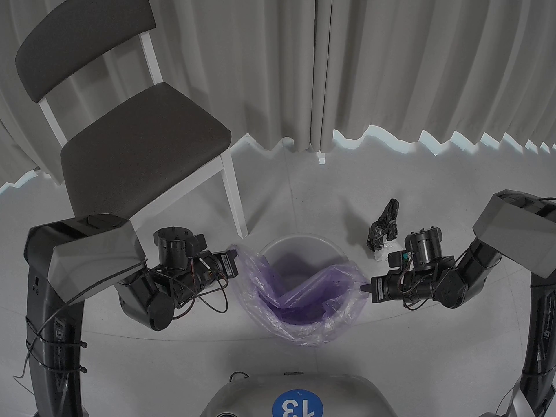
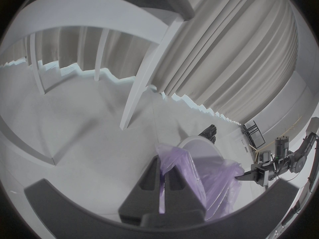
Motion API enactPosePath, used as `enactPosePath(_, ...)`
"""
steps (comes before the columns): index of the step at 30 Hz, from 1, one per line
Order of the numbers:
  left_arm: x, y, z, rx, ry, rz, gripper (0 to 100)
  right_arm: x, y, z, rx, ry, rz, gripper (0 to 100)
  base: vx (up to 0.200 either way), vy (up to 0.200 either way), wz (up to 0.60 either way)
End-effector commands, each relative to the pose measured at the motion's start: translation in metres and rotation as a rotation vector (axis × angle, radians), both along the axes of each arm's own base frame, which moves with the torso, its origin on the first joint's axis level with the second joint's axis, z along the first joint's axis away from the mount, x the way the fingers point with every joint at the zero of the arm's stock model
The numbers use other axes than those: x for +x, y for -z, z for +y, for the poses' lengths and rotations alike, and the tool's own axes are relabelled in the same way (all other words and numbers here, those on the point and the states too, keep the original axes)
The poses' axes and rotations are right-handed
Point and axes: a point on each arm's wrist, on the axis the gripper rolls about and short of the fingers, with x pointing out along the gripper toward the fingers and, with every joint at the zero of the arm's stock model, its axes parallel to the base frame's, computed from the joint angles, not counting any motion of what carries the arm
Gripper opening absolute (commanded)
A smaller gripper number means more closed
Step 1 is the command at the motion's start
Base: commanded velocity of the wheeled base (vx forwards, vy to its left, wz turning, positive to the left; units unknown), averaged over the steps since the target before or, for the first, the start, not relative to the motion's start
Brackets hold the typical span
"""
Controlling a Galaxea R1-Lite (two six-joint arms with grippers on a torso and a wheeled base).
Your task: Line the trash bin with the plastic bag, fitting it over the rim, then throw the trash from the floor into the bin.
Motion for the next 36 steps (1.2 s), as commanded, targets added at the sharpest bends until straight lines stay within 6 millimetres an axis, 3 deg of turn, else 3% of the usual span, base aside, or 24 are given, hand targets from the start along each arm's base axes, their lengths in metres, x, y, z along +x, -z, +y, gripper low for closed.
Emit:
enactPosePath(1,-0.012,-0.011,-0.006,-0.010,0.024,-0.031,0,-0.002,0.002,-0.010,-0.006,0.021,0.012,0,0.000,0.000,0.00)
enactPosePath(8,-0.024,0.004,-0.006,0.022,0.050,-0.022,0,-0.009,0.007,-0.015,-0.043,-0.005,0.014,0,0.000,0.000,0.00)
enactPosePath(15,-0.023,0.004,-0.006,0.023,0.051,-0.036,0,-0.010,0.008,-0.014,-0.051,-0.015,0.014,0,0.000,0.000,0.00)
enactPosePath(16,-0.023,0.005,-0.006,0.024,0.051,-0.035,0,-0.010,0.007,-0.014,-0.054,-0.019,0.010,100,0.000,0.000,0.00)
enactPosePath(19,-0.023,0.005,-0.007,0.023,0.053,-0.036,0,-0.011,0.006,-0.014,-0.055,-0.022,0.006,100,0.000,0.000,0.00)
enactPosePath(30,-0.024,0.006,-0.012,0.023,0.057,-0.039,0,-0.028,-0.033,-0.025,-0.094,-0.057,-0.097,100,0.000,0.000,0.00)
enactPosePath(36,-0.024,0.006,-0.010,0.020,0.053,-0.050,0,-0.027,-0.028,-0.026,-0.105,-0.061,-0.087,100,0.000,0.000,0.00)
